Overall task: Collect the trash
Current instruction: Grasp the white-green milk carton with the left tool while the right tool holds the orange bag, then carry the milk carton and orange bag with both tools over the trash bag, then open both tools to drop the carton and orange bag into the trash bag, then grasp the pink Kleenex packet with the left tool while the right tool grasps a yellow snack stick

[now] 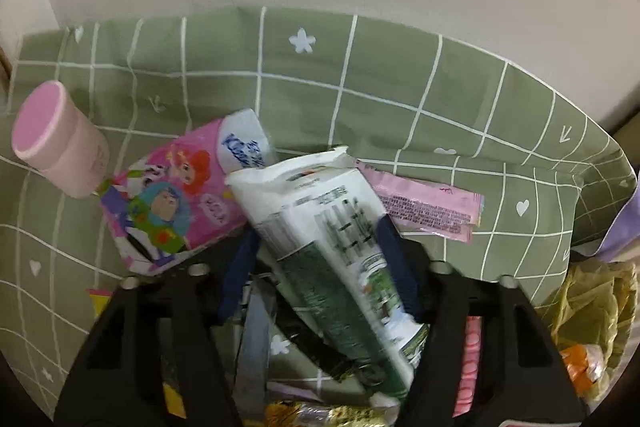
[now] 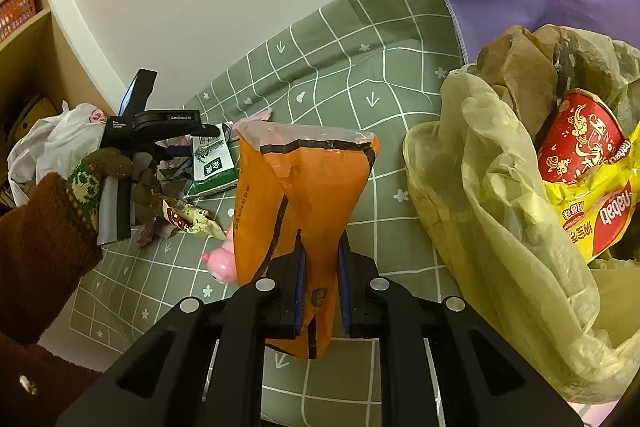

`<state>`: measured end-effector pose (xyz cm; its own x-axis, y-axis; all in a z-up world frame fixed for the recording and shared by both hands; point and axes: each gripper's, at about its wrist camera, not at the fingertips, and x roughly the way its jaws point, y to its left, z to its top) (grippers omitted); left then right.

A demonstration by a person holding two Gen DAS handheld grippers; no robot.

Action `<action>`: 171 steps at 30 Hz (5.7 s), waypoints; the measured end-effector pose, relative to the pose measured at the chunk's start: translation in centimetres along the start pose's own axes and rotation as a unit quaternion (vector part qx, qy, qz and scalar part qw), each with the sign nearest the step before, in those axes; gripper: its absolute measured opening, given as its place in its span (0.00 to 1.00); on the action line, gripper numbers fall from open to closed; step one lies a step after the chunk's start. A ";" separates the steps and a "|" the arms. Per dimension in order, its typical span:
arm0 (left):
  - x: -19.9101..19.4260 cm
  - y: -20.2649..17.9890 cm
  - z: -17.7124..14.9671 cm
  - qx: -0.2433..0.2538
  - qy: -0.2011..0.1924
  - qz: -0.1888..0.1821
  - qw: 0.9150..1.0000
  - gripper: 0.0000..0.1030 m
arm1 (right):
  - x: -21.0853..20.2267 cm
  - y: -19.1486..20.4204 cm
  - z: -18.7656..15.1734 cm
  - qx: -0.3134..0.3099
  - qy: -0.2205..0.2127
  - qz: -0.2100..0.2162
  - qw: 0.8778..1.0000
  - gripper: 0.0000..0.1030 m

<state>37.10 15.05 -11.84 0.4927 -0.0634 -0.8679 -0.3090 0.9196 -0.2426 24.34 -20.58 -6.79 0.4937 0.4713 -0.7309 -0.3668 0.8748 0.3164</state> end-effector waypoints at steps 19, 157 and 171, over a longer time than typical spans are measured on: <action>-15.5 -3.9 -4.1 0.132 -0.154 -0.077 0.976 0.25 | -2.9 2.9 1.1 -0.023 -0.057 0.011 0.998 0.14; -7.7 13.0 -7.5 0.053 -0.114 -0.039 0.991 0.55 | 6.2 13.7 5.6 -0.156 0.033 0.080 0.984 0.05; -0.3 9.4 -0.8 0.114 -0.060 -0.020 0.991 0.55 | 2.1 7.5 2.6 -0.082 0.024 0.007 0.996 0.05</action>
<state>33.34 23.43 -14.24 0.5984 -0.0667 -0.7984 -0.1025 0.9820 -0.1589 24.68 -12.75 -4.37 0.4505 0.4743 -0.7564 -0.4996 0.8361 0.2266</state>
